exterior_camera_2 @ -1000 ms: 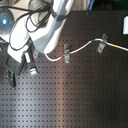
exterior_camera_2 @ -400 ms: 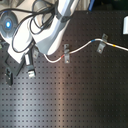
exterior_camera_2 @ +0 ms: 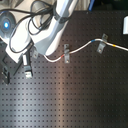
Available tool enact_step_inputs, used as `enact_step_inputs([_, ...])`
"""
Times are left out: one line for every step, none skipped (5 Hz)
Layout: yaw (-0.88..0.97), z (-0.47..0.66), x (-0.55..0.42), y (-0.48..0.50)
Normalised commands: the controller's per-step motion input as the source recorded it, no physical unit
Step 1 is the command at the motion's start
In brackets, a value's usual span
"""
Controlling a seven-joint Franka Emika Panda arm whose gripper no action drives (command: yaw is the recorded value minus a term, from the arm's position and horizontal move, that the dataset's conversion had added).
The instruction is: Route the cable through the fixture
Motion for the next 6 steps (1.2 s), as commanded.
enact_step_inputs([0.07, 0.17, -0.165, 0.303])
enact_step_inputs([0.09, 0.20, -0.100, 0.342])
enact_step_inputs([0.10, 0.22, -0.084, 0.373])
enact_step_inputs([0.09, 0.43, -0.140, 0.343])
enact_step_inputs([0.07, 0.45, -0.126, 0.324])
enact_step_inputs([0.05, 0.32, -0.059, 0.244])
